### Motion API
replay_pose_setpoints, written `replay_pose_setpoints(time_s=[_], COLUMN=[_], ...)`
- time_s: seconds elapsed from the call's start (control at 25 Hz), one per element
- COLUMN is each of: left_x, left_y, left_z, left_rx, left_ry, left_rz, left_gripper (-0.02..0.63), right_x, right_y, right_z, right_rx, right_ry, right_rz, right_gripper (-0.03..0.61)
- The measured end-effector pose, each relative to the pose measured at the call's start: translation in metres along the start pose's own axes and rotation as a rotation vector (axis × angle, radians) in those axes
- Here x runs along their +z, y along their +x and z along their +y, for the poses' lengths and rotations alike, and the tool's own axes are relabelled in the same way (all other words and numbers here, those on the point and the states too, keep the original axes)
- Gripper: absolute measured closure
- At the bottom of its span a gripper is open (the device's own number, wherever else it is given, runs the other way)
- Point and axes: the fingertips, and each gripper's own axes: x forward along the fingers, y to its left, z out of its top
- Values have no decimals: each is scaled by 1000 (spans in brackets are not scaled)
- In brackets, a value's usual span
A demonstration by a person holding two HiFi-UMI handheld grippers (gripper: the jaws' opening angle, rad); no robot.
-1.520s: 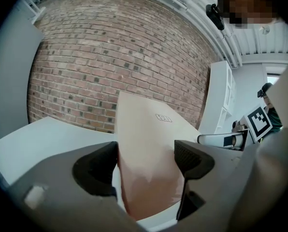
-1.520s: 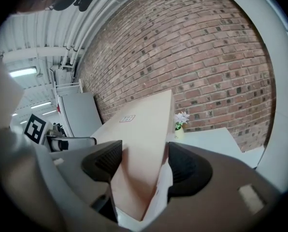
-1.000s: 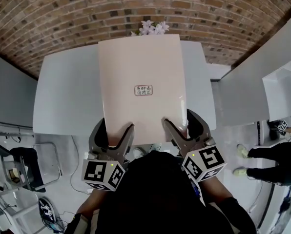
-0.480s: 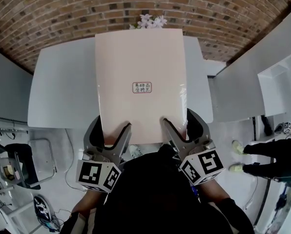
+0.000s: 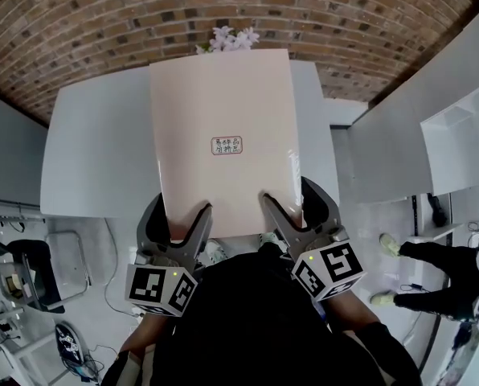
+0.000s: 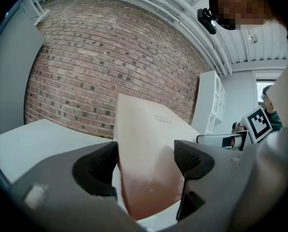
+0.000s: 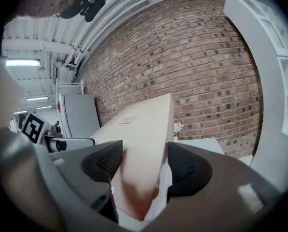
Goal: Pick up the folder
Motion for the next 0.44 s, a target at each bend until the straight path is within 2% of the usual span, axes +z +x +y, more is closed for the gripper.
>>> replay_pose_setpoints(time_s=[0.44], left_x=[0], left_y=[15], left_z=[-19], left_rx=[-8], left_ry=[17], left_rz=[7], left_gripper=[239], right_x=[2], right_y=[-7], right_z=[-23], right_rx=[-7], right_ry=[15], right_rz=[-13], right_gripper=[282])
